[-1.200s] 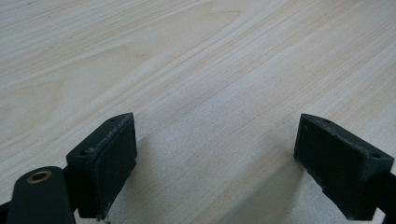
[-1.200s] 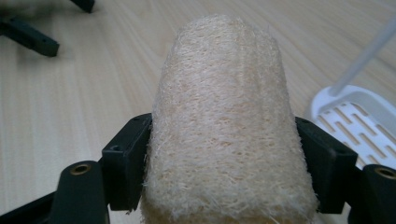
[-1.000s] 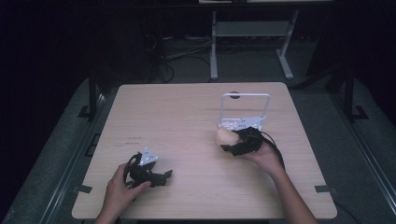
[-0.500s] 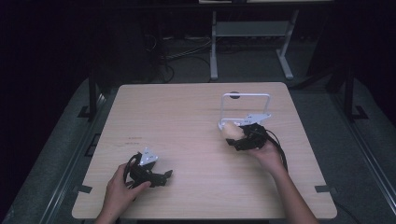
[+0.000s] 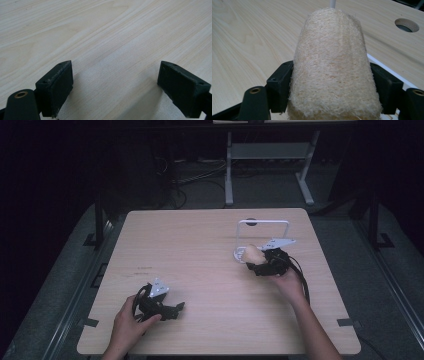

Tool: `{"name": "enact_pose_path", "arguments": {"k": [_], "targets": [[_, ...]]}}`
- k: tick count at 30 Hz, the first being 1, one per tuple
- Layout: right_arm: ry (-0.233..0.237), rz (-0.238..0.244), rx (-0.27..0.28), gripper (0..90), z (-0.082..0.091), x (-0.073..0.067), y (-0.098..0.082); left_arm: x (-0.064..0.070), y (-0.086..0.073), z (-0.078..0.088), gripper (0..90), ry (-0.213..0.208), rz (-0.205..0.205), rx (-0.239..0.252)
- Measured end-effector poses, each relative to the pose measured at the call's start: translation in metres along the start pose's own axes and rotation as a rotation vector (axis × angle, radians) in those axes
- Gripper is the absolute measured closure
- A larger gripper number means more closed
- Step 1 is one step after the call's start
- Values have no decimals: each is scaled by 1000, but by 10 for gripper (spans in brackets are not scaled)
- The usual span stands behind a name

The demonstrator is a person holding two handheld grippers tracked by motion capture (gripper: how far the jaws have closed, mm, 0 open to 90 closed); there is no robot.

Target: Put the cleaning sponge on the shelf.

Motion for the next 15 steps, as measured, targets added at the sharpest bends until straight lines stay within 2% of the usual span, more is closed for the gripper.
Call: {"name": "enact_pose_path", "arguments": {"k": [15], "targets": [[-4, -14, 5, 275, -11, 8, 7, 0, 0, 0, 125, 0, 0, 0]]}}
Point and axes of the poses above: each handheld gripper's, and its own axes: z roughly backward along the jaws, y roughly out of its top, x roughly to its right, the point moved 1 cm from there along -z, roughly forward along the jaws, and after that the axes turned 3 degrees about z, right-handed, at the moved point
